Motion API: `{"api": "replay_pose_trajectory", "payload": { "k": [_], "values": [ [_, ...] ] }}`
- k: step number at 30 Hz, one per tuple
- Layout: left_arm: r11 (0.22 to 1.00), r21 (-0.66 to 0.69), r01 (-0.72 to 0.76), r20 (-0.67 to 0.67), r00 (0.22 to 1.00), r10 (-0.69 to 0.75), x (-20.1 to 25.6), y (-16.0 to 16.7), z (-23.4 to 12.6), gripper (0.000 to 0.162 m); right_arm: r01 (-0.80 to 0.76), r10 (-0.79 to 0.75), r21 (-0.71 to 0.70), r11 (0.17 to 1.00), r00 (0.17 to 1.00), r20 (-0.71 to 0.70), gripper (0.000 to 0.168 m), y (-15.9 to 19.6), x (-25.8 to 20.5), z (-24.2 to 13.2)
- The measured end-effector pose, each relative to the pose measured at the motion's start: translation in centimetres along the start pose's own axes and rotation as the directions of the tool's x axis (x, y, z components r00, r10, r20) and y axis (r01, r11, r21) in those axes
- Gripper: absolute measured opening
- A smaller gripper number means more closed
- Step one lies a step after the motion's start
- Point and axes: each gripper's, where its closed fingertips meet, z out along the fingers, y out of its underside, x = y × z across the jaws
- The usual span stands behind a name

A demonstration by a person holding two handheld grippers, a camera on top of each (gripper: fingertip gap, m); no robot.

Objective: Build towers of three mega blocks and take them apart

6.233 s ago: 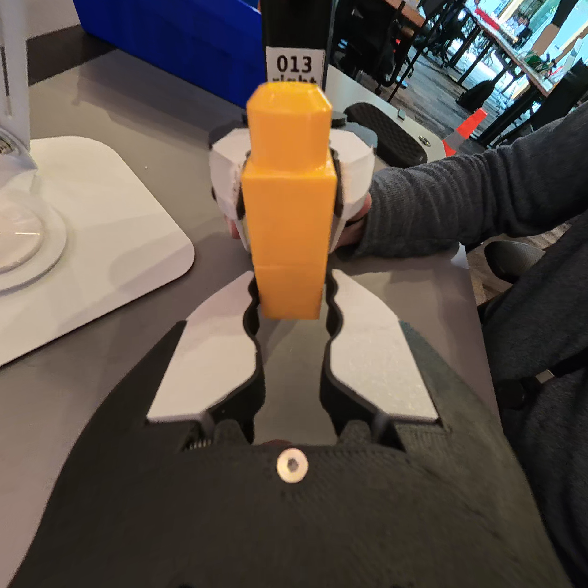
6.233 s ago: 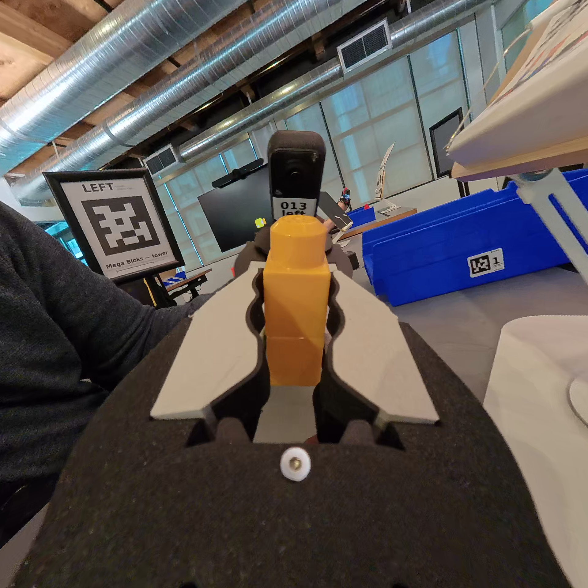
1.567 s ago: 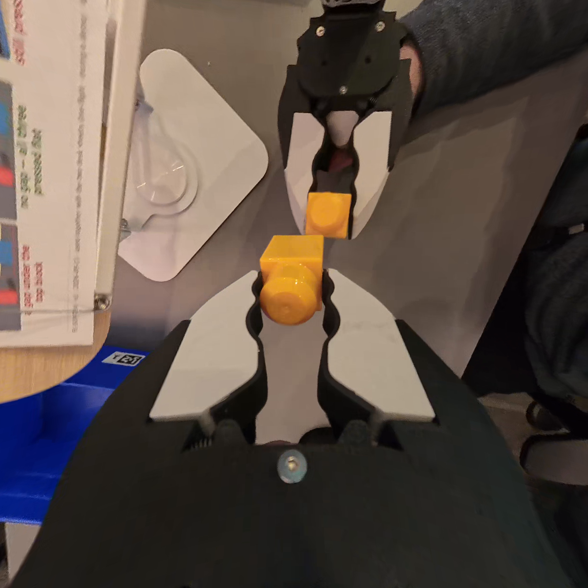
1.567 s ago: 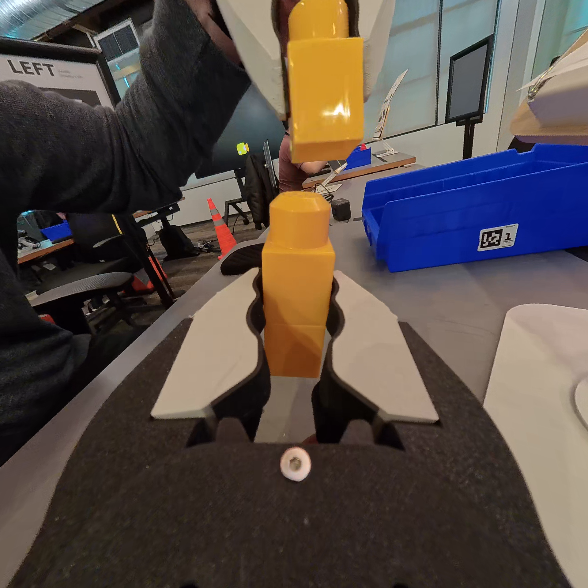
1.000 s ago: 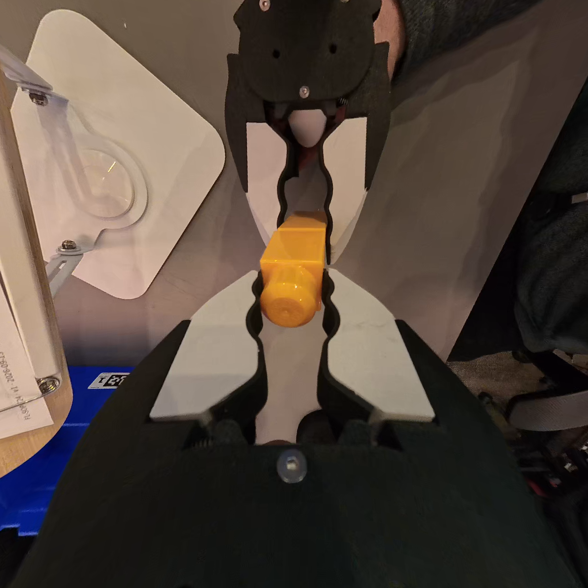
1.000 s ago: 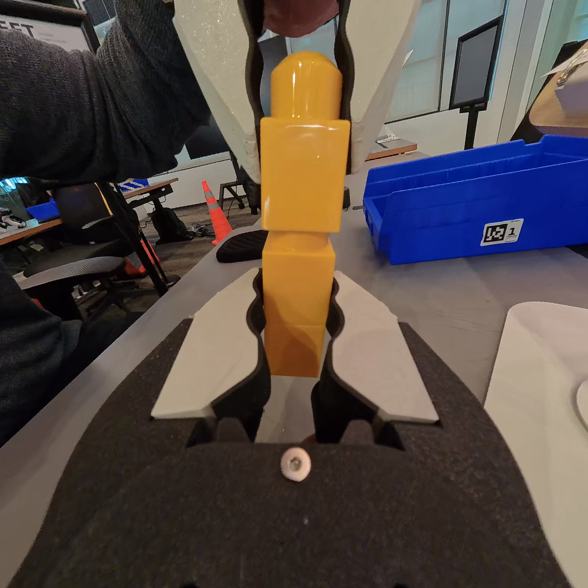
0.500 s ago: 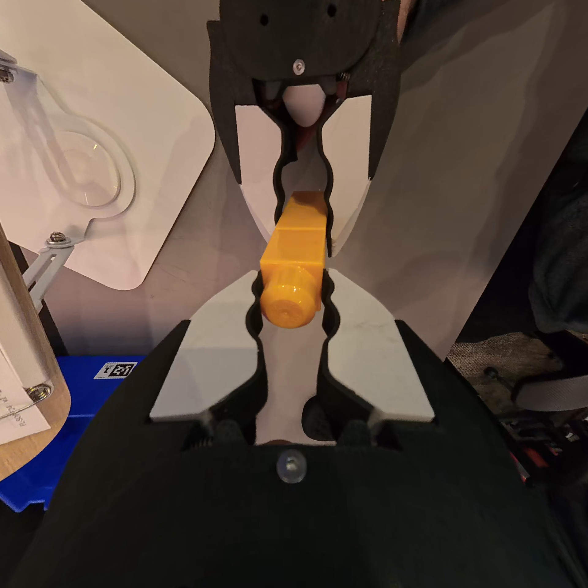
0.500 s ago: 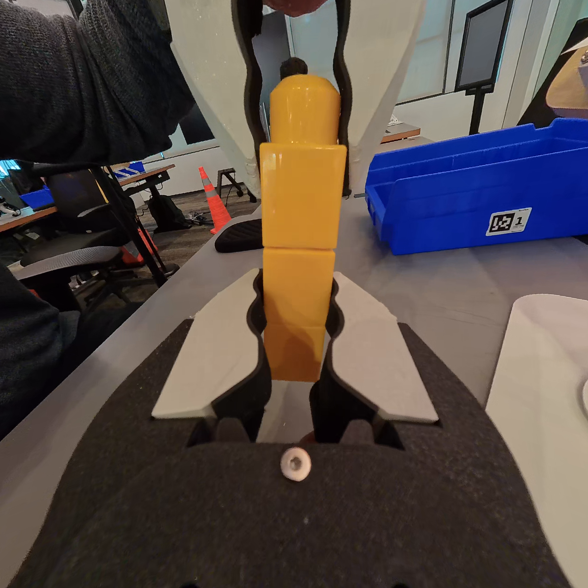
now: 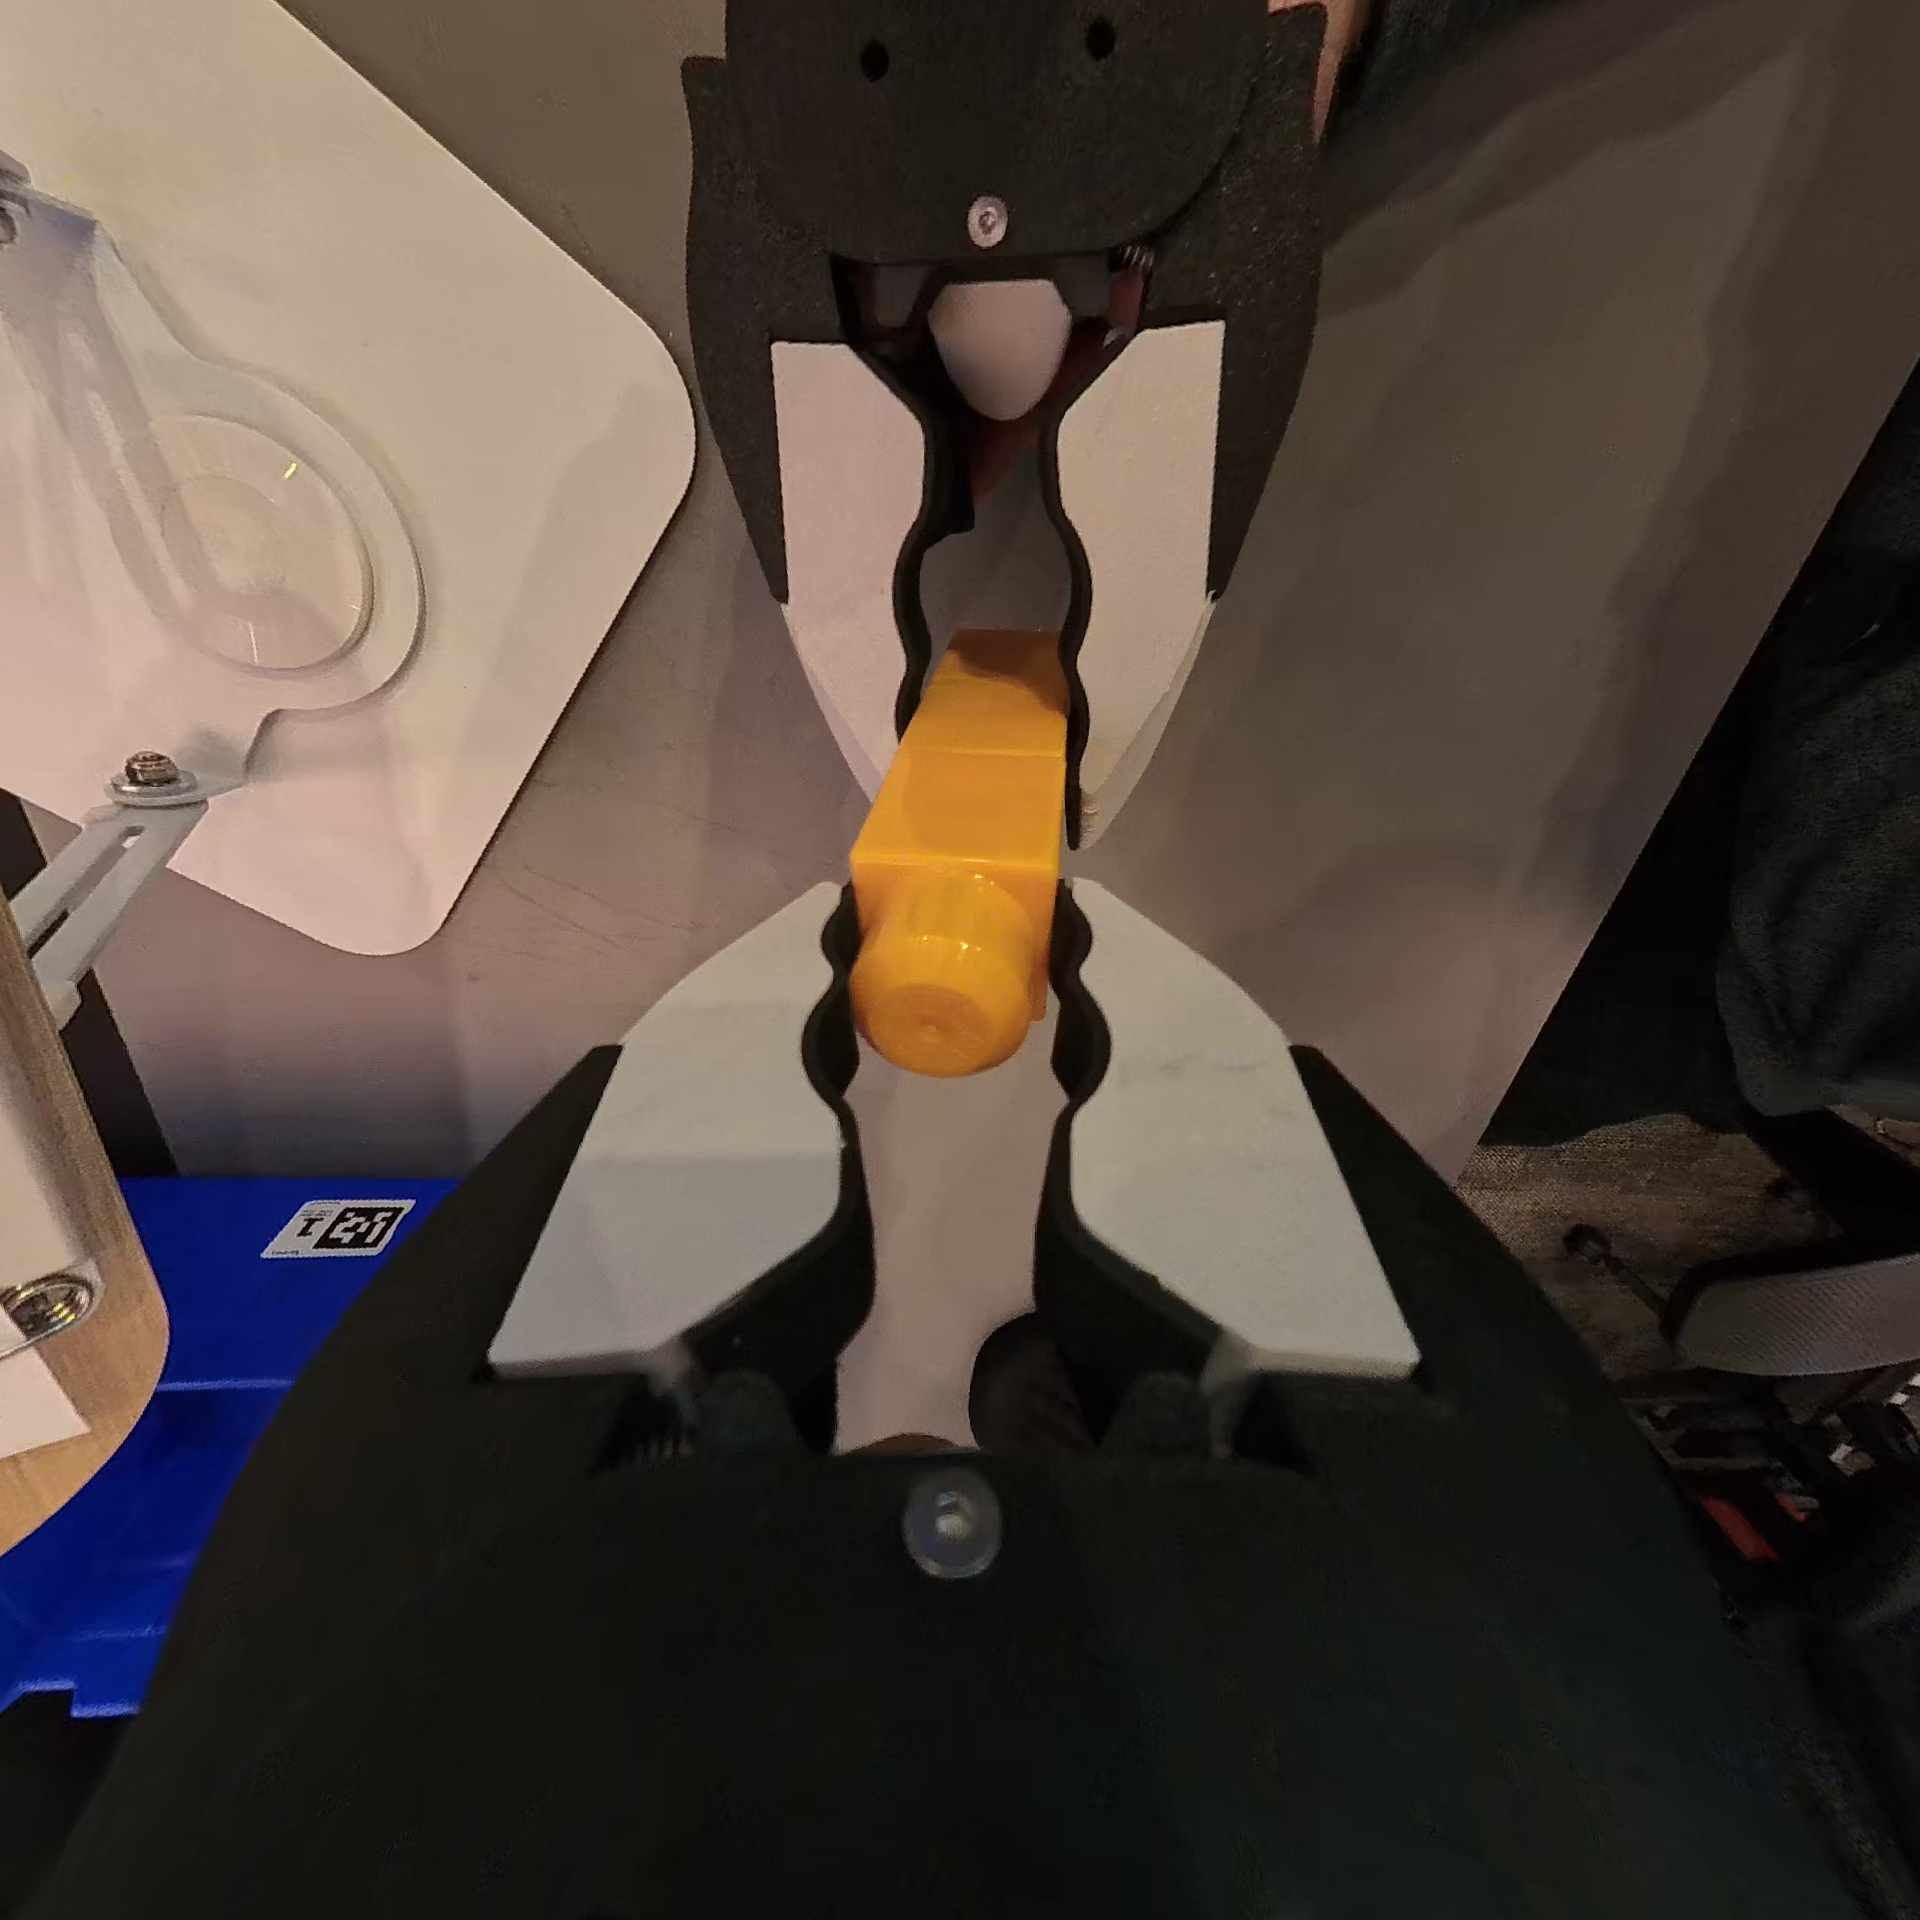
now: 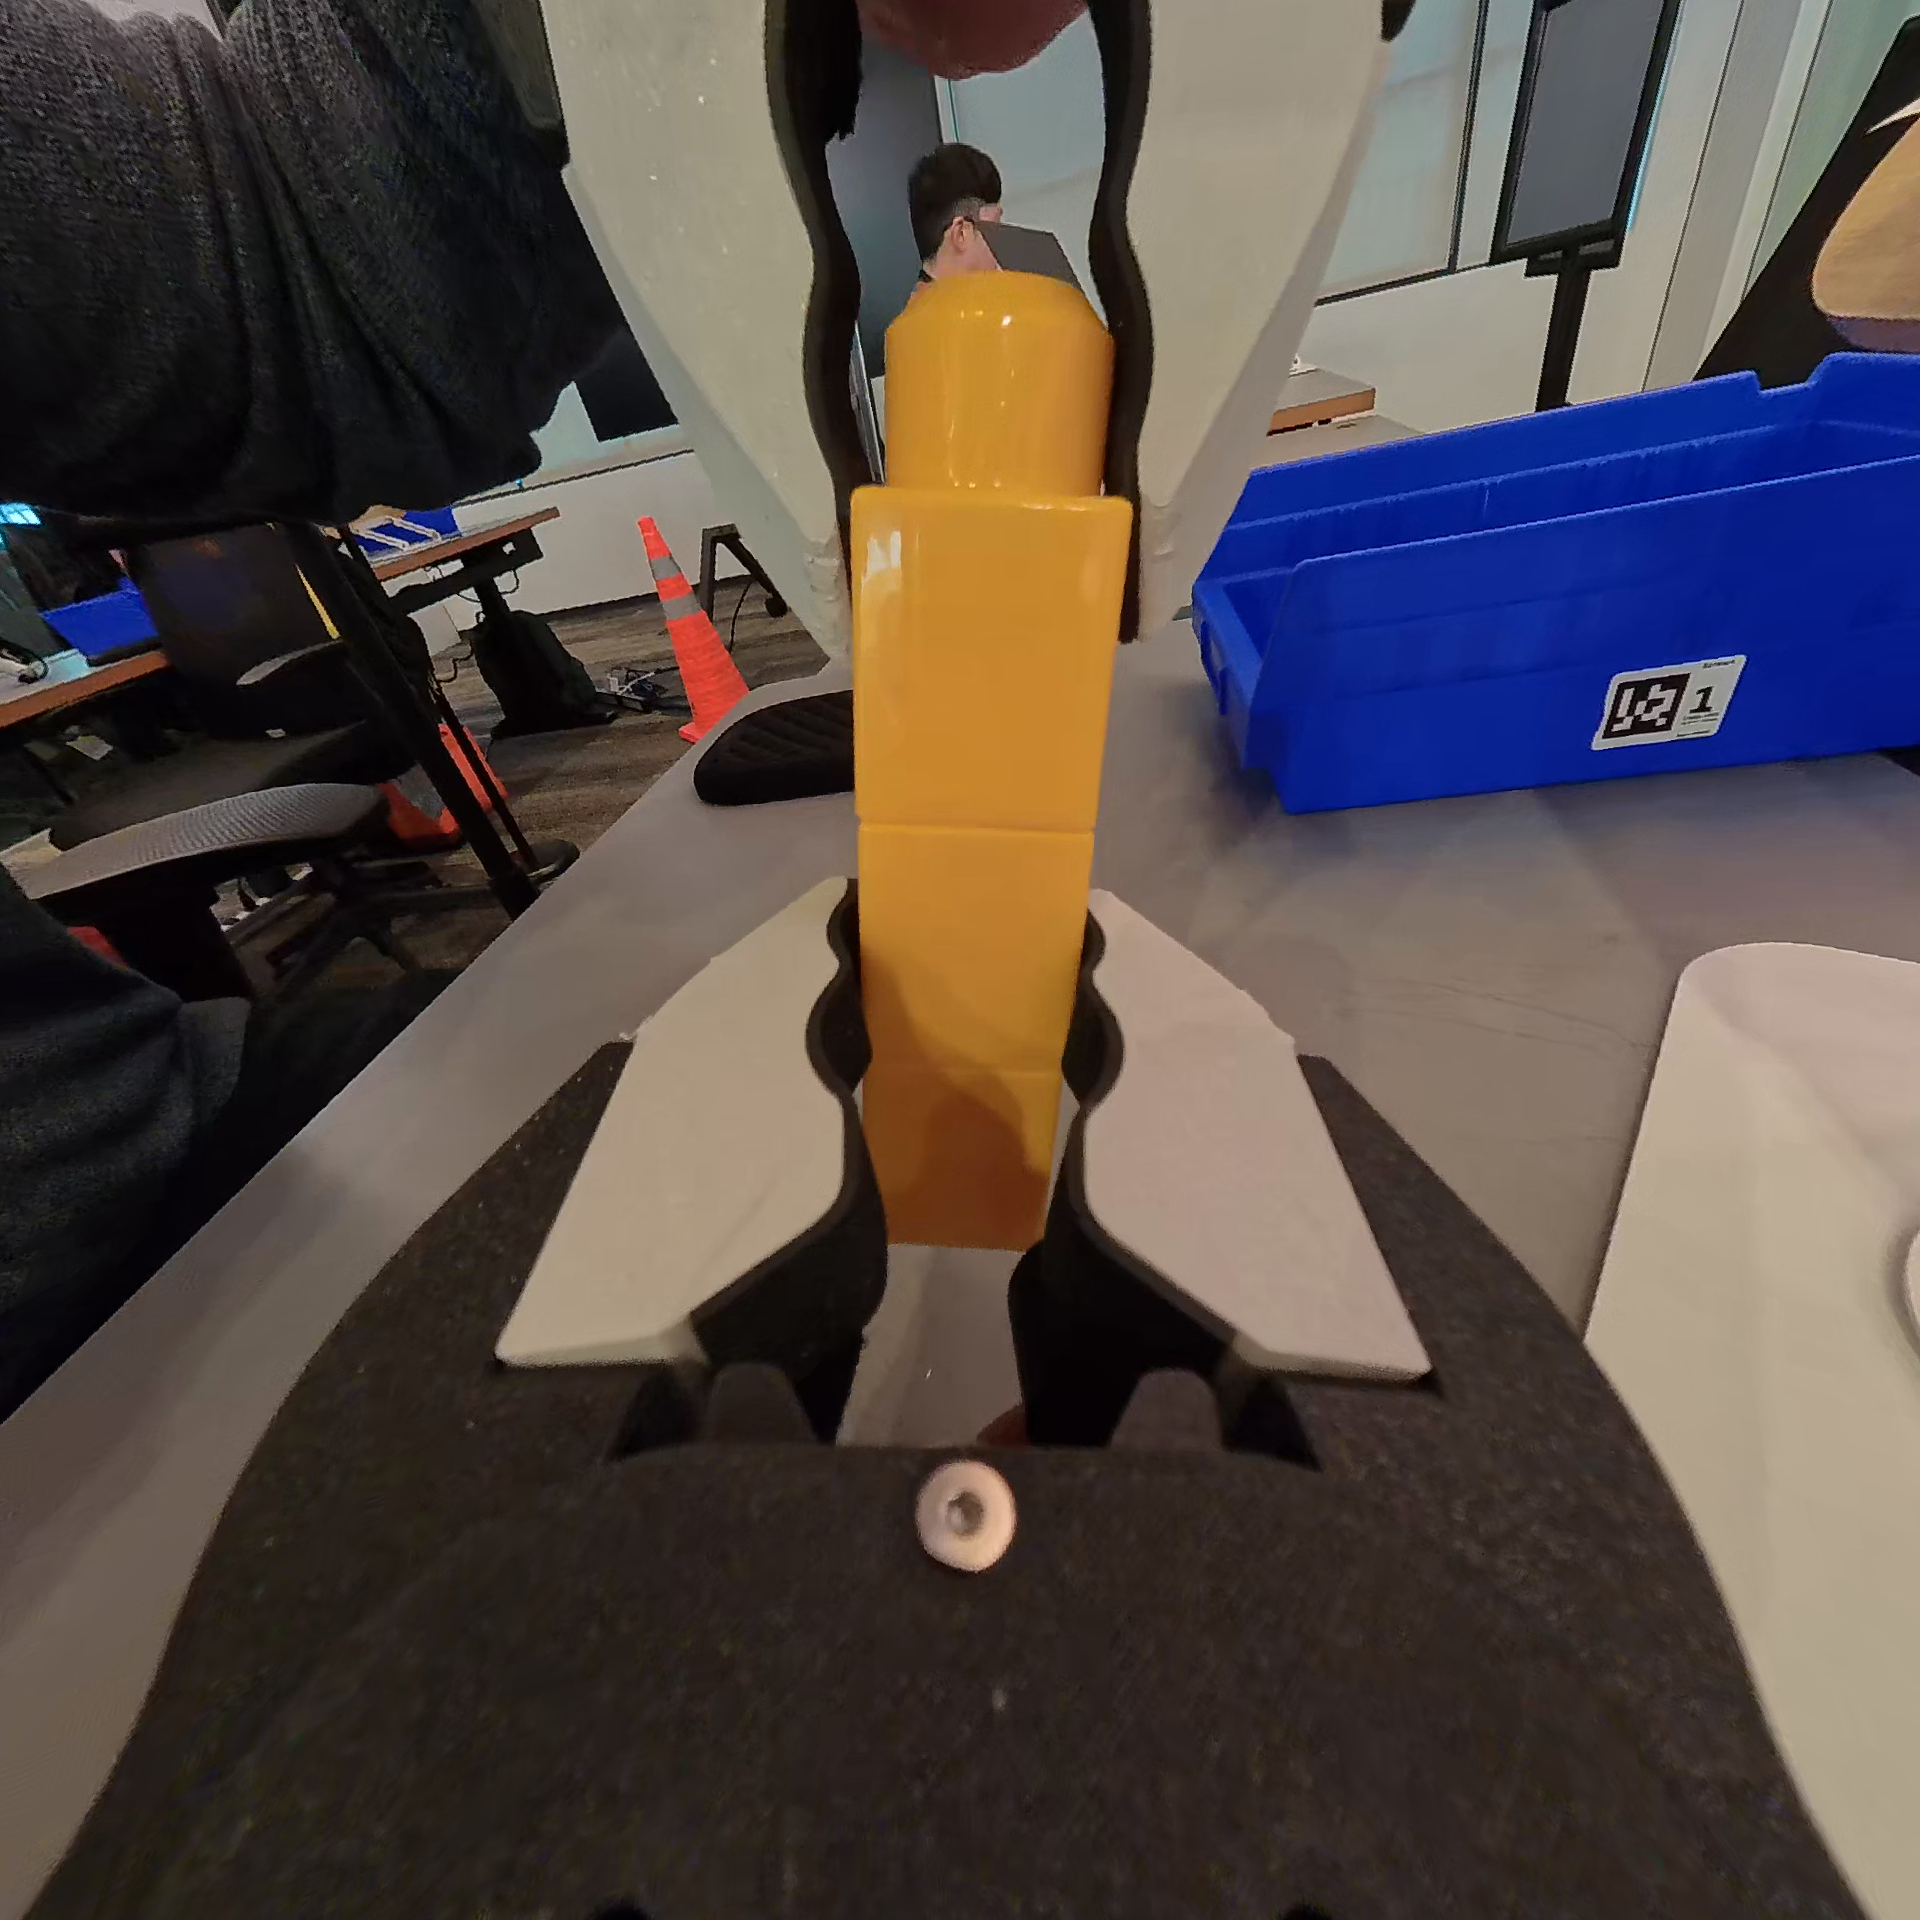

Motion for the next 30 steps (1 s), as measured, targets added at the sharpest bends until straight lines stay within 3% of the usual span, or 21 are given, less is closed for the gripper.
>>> {"api": "replay_pose_trajectory", "payload": {
  "k": [30],
  "values": [
    [0.996,0.026,0.086,-0.025,0.996,-0.086,-0.31,0.71,0.4,0.035,-0.001,0.001,0.011,1.0,1.0,-0.025,0.034,-0.12,0.35,-0.2]
  ]
}}
